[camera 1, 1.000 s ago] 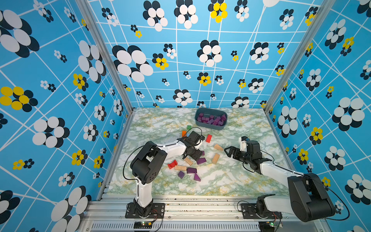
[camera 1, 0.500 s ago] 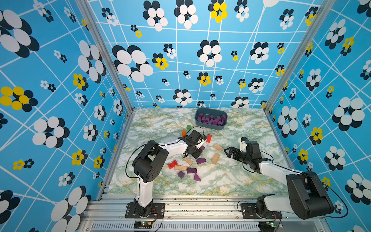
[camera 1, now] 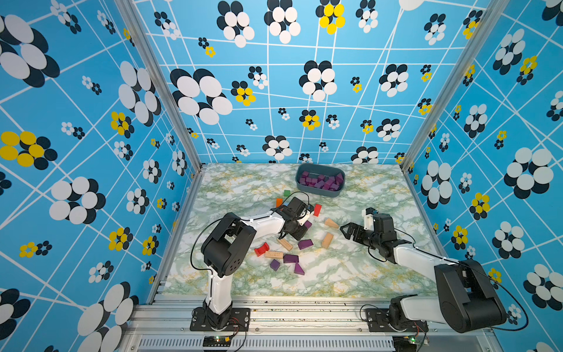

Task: Pick purple bricks into the storage bin
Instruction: Pick up the building block from the center of the board.

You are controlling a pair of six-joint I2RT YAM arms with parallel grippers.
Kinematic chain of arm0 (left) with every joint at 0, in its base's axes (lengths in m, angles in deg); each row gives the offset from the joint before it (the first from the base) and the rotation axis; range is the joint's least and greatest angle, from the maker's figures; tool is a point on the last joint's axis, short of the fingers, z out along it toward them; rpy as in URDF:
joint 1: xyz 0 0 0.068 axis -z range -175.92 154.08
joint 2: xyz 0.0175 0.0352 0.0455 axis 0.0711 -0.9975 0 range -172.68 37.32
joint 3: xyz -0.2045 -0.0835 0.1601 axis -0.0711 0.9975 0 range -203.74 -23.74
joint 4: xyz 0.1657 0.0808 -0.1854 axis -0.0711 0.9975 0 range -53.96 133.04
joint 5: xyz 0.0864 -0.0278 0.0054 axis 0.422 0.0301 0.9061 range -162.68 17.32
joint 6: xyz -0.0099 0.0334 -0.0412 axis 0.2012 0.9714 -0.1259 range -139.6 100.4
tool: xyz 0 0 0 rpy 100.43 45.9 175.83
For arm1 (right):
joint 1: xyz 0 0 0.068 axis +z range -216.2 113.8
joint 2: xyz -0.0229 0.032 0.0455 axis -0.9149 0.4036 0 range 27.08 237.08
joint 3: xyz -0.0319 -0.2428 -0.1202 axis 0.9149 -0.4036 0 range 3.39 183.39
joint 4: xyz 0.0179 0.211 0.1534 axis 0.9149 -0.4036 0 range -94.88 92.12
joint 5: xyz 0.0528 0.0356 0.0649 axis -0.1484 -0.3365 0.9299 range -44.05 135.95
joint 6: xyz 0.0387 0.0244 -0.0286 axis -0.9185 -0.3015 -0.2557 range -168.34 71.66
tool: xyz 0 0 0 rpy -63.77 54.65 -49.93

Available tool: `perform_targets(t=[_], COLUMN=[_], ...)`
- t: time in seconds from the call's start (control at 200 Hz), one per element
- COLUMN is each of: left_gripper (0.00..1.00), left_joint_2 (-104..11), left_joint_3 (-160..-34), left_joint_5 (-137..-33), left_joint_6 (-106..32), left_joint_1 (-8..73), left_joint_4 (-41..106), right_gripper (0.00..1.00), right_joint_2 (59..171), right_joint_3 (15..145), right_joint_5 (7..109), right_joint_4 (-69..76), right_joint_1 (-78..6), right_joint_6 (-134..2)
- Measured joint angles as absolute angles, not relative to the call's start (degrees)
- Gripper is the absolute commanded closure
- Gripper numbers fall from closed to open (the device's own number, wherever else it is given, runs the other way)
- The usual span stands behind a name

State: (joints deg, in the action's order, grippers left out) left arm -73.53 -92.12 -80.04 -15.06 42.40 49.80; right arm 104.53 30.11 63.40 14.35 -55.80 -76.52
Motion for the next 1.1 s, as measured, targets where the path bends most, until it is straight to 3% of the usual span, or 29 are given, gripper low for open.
perform_targets(t=[0.105,0.255,0.315,0.575,0.64,0.8,1.099], left_gripper=[0.68,0.58,0.49,0.47,0.5,0.68,0.72], left_joint_2=[-73.53,-73.53,-73.53,-74.66,-75.54,-76.78,-76.96], left_joint_3=[-92.12,-92.12,-92.12,-93.61,-94.63,-96.21,-98.02], left_joint_5=[-80.04,-80.06,-80.04,-80.89,-81.22,-82.05,-82.57], left_joint_6=[-15.5,-15.65,-15.63,-16.57,-16.81,-17.38,-18.14], left_joint_1=[42.4,42.4,42.4,42.42,42.45,42.45,42.45], left_joint_4=[49.66,49.34,49.29,49.18,49.01,48.44,48.29], right_gripper=[0.01,0.01,0.01,0.01,0.01,0.01,0.01], right_joint_2=[104.53,104.53,104.53,104.53,104.53,104.53,104.53], right_joint_3=[30.11,30.11,30.09,30.11,30.09,30.11,30.11], right_joint_5=[63.4,63.4,63.4,63.38,63.35,63.31,63.18], right_joint_4=[14.35,14.35,14.35,14.35,14.35,14.35,14.35], right_joint_1=[-55.8,-55.8,-55.8,-55.8,-55.8,-55.8,-55.8], right_joint_6=[-76.5,-76.52,-76.52,-76.65,-76.67,-76.67,-76.67])
